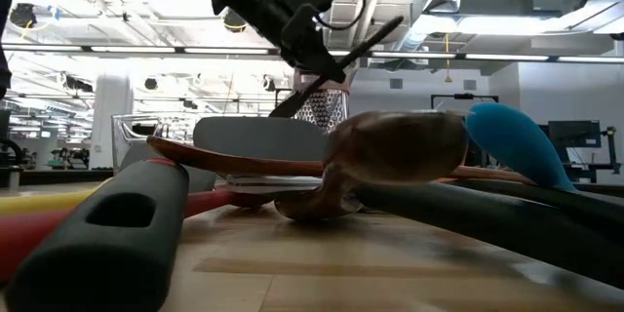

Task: Pick & Place Kitchen Items
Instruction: Put the black slotted spoon into the white bin

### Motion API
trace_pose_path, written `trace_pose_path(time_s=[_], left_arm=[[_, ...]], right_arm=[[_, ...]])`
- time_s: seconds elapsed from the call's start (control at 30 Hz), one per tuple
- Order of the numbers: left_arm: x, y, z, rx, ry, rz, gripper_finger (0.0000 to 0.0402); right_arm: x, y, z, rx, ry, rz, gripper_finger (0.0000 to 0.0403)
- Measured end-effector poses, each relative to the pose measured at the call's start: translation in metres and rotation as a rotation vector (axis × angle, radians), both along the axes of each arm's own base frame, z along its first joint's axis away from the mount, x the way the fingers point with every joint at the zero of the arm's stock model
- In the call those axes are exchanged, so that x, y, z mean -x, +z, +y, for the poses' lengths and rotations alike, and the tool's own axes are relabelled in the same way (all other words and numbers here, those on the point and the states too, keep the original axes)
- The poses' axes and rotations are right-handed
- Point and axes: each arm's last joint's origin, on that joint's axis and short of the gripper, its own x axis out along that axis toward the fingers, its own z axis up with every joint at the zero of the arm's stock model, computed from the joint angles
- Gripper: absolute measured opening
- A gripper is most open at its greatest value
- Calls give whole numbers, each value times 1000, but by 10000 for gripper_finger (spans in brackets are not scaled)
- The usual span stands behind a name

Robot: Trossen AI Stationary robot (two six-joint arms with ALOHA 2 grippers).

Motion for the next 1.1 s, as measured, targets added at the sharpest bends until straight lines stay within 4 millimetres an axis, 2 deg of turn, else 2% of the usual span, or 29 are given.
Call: trace_pose_path(time_s=[0.37,0.7,0.87,1.1], left_arm=[[3,-34,-1,12,11,27,24],[18,-63,0,16,35,87,24],[22,-70,2,3,46,37,27],[24,-74,2,-4,48,7,68]], right_arm=[[0,-1,0,3,-1,7,0],[0,-1,0,3,-1,7,0],[0,-1,0,3,-1,7,0],[0,-1,0,3,-1,7,0]])
